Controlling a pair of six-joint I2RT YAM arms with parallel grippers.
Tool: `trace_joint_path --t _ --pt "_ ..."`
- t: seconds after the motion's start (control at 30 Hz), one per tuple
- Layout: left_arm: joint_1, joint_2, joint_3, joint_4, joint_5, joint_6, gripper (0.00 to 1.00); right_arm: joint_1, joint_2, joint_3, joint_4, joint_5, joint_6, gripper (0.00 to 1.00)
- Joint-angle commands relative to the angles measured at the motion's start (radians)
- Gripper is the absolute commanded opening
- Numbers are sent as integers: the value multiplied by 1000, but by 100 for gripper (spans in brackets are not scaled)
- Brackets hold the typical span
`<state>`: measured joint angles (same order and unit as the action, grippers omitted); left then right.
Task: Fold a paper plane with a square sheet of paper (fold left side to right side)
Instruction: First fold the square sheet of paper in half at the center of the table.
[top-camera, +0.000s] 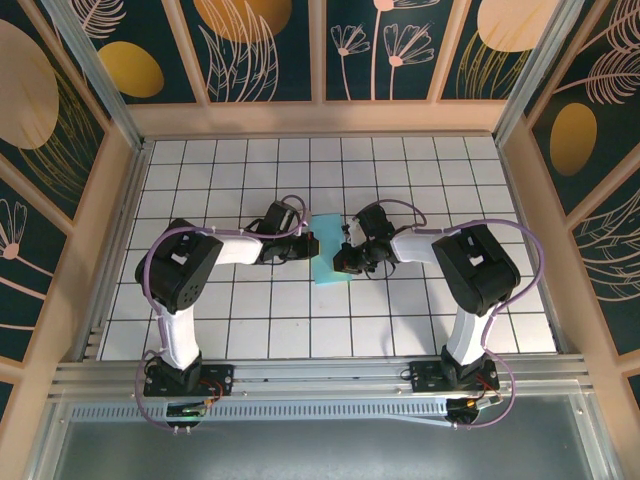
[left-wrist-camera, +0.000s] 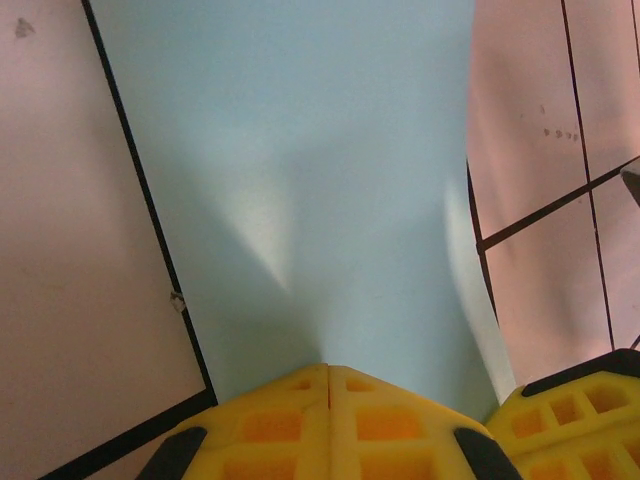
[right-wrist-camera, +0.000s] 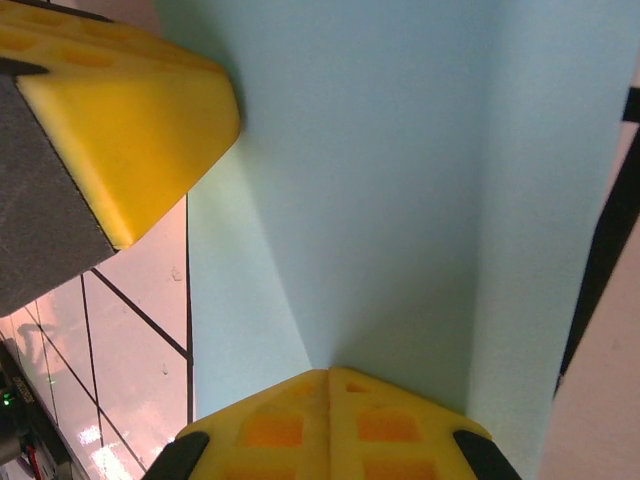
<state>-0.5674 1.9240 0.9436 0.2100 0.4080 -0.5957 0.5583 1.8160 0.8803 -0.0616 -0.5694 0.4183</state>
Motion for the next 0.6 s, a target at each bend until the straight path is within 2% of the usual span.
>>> trace_joint_path --t 0.0,0.4,0.57 --pt "12 27 3 22 -30 11 3 4 60 -21 -104 121 -38 0" --pt "56 44 23 -12 -87 43 3 -5 58 -50 -84 117 -34 0" --pt "79 68 88 -32 -94 66 3 -6 53 -58 -81 114 -33 0"
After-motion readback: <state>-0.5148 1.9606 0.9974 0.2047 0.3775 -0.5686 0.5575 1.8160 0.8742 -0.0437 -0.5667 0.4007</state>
